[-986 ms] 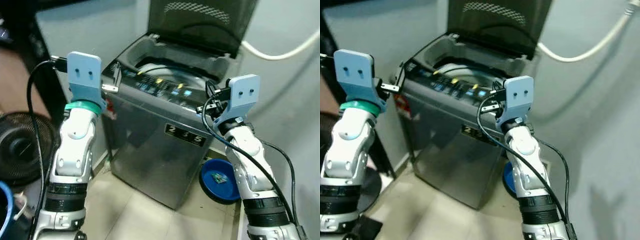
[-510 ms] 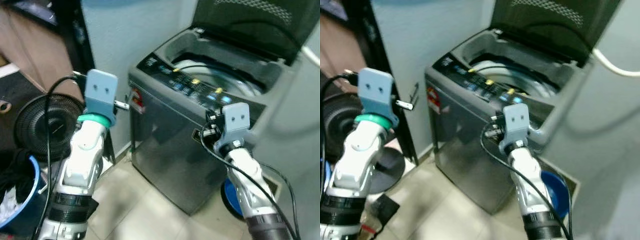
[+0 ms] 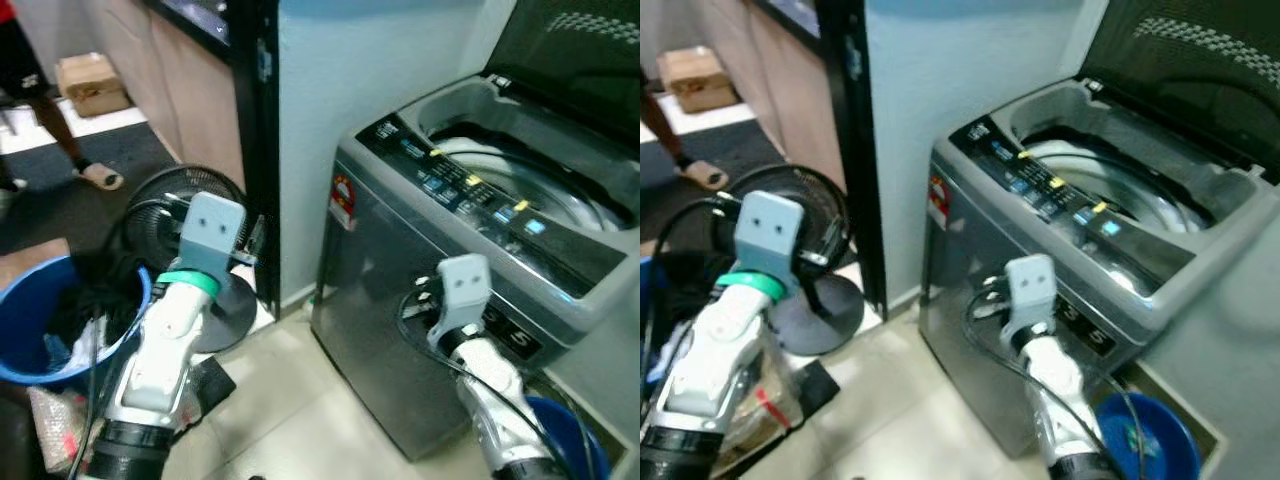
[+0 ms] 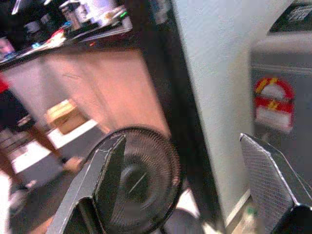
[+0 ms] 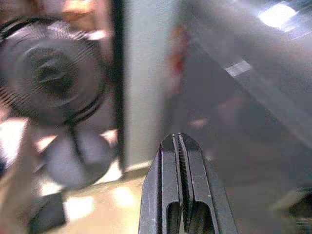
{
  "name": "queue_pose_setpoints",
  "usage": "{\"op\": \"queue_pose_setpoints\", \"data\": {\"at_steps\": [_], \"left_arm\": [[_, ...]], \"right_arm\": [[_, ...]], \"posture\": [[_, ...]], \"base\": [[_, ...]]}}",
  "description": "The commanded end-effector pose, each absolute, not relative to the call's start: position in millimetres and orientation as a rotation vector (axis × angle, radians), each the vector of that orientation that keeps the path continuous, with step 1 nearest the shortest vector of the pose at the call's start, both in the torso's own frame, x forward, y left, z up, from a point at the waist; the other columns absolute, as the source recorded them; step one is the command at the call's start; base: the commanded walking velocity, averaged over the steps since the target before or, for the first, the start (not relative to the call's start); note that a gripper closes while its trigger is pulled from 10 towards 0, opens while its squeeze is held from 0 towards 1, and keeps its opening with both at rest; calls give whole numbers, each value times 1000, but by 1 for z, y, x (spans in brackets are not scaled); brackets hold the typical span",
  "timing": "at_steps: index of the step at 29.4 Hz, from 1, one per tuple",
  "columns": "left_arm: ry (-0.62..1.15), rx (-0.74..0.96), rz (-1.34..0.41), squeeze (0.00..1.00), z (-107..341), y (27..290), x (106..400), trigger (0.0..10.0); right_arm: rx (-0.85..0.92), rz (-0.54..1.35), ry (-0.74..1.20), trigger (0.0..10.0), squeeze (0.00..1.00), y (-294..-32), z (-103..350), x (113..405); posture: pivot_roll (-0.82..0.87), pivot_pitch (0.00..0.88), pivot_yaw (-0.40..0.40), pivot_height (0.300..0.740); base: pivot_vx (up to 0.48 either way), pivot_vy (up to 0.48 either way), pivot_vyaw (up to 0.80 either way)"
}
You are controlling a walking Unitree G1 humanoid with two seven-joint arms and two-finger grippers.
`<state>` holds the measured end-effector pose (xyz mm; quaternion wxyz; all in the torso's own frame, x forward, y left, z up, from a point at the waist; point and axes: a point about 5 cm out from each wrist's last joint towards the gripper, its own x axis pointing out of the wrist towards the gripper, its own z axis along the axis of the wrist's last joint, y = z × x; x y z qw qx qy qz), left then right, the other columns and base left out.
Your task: Clothes washing
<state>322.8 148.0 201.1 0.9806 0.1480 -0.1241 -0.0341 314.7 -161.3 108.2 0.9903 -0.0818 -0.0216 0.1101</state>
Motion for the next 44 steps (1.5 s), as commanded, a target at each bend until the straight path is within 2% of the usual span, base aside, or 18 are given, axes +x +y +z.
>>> {"op": "queue_pose_setpoints", "data": {"at_steps": [1,27,39,44], "left_arm": [[-213,305,-81,0,189,145,321,10000],[-119,280,-17,0,165,155,321,10000],[-114,288,16,0,164,155,324,10000],[-114,289,16,0,164,154,325,10000]], "right_arm": [[-183,243,-17,10000,0,-160,97,311],[-178,243,-32,10000,0,-158,91,314],[-171,225,-67,10000,0,-153,96,317],[-179,224,-64,10000,0,-154,95,318]], "posture": [[95,27,-4,740],[90,24,-11,740],[93,29,-10,740],[94,31,-9,740]], "base": [[0,0,763],[0,0,760],[439,0,74],[458,0,794]]}}
